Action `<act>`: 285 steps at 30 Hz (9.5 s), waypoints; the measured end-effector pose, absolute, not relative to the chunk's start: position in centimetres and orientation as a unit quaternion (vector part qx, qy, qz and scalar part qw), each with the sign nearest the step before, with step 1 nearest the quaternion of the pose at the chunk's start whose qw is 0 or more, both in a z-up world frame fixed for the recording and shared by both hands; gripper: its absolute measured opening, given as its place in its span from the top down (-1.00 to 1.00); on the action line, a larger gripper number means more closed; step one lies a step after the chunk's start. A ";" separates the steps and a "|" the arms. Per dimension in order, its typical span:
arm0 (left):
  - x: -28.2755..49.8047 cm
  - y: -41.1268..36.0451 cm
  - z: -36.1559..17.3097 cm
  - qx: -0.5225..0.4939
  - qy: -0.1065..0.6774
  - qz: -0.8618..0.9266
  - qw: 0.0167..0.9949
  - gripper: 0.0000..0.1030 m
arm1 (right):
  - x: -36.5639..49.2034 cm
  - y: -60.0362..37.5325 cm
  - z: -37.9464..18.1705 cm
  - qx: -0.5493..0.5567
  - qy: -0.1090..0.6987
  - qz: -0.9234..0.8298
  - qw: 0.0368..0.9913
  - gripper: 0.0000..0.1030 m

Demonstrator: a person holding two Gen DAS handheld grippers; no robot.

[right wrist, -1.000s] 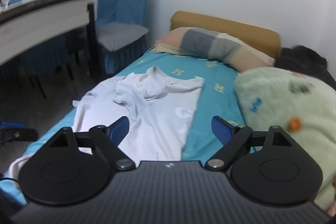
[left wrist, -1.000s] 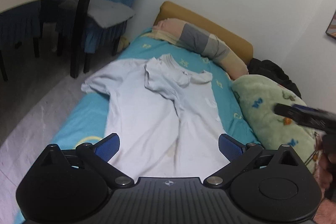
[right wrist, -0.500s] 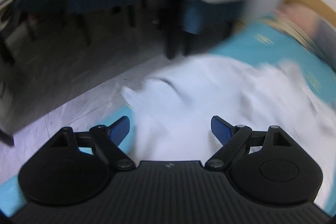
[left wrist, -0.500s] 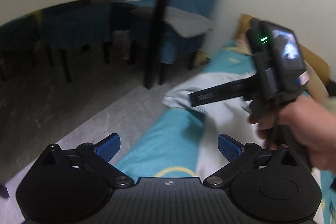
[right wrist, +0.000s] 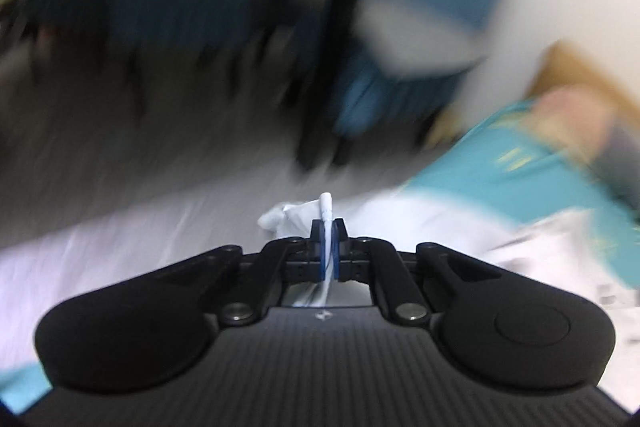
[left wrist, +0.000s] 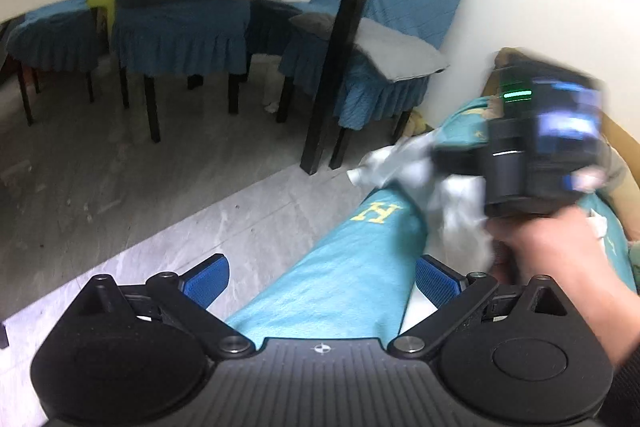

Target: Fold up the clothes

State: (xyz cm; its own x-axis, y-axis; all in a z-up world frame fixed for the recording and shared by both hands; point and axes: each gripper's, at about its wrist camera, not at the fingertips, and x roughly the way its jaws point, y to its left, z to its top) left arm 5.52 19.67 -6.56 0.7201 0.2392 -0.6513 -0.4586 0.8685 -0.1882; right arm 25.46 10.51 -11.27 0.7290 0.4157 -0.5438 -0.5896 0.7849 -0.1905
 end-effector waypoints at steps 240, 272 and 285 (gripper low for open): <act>1.8 4.5 -6.9 -0.219 0.437 -0.139 0.861 -0.81 | 1.3 -25.7 -7.4 0.232 0.371 0.108 0.893 -0.54; 0.1 10.9 -7.5 -0.474 0.367 -0.150 0.786 0.78 | -0.7 -29.5 -6.6 0.441 0.304 0.074 0.841 0.78; -17.6 9.3 -2.1 -0.436 0.296 -0.166 0.833 0.78 | -18.0 -30.2 0.6 0.388 0.216 0.089 0.892 0.79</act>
